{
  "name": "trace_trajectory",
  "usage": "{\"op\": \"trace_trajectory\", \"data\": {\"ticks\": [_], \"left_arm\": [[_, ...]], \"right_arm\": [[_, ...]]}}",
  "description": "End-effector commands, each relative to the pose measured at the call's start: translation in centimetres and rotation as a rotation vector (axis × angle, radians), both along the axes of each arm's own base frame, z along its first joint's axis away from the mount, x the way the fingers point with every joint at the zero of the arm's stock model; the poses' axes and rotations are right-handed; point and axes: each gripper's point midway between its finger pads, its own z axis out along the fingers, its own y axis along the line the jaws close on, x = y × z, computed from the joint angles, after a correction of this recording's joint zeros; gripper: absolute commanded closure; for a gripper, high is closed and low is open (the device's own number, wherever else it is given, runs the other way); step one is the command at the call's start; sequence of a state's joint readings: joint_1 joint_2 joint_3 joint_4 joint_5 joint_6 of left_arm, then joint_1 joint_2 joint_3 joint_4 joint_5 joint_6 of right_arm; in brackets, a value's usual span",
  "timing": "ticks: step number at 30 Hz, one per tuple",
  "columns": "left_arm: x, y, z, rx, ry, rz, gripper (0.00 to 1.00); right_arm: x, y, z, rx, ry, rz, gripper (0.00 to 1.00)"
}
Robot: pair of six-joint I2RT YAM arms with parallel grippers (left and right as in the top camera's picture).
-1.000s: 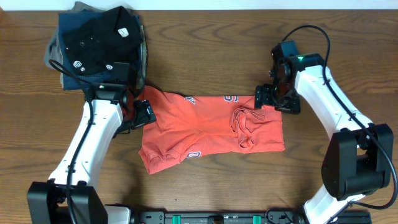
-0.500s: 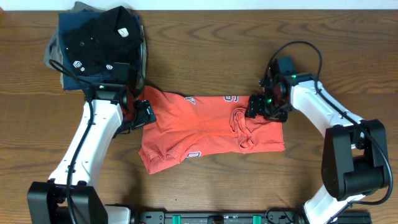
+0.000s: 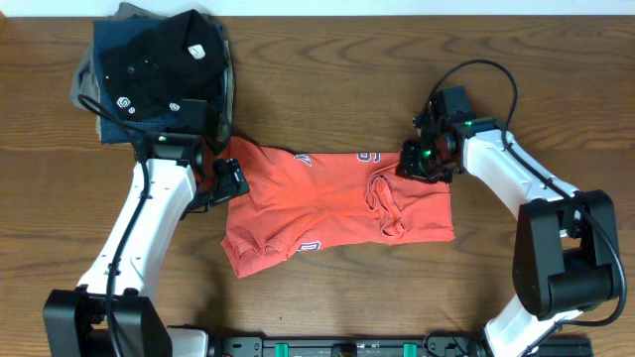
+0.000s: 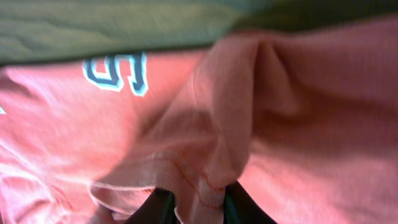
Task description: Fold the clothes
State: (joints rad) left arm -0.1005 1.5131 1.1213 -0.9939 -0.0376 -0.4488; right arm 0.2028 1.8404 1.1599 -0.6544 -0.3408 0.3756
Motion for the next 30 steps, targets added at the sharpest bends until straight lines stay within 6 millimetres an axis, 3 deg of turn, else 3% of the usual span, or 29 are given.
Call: {"op": "trace_trajectory", "data": {"ticks": [1, 4, 10, 11, 14, 15, 25, 27, 30], "left_arm": [[-0.2, 0.4, -0.4, 0.016, 0.015, 0.015, 0.02], [-0.2, 0.4, -0.4, 0.016, 0.013, 0.015, 0.02], [0.1, 0.4, -0.4, 0.015, 0.002, 0.016, 0.02], [0.1, 0.4, -0.4, 0.015, 0.002, 0.016, 0.02], [0.1, 0.4, -0.4, 0.014, 0.002, 0.015, 0.02], [0.1, 0.4, -0.4, 0.015, 0.002, 0.016, 0.02], [0.1, 0.4, -0.4, 0.015, 0.003, 0.016, 0.02], [0.1, 0.4, -0.4, 0.015, 0.003, 0.016, 0.02], [0.1, 0.4, -0.4, 0.015, 0.002, 0.016, 0.02]], "right_arm": [[0.4, 1.5, 0.9, 0.023, -0.039, 0.006, 0.8], [0.8, 2.8, 1.1, 0.033, -0.073, 0.014, 0.8], [1.9, 4.8, 1.7, 0.044, -0.135, 0.005, 0.67], [1.8, 5.1, 1.7, 0.048, -0.135, 0.001, 0.59], [1.9, 5.5, 1.9, 0.057, -0.141, 0.012, 0.17], [1.8, 5.5, 2.0, 0.056, -0.138, 0.012, 0.13], [1.1, 2.2, 7.8, 0.04, -0.144, 0.019, 0.11], [0.6, 1.5, 7.9, 0.015, -0.131, 0.008, 0.17], [-0.2, 1.7, 6.8, 0.004, -0.091, 0.017, 0.34]]}}
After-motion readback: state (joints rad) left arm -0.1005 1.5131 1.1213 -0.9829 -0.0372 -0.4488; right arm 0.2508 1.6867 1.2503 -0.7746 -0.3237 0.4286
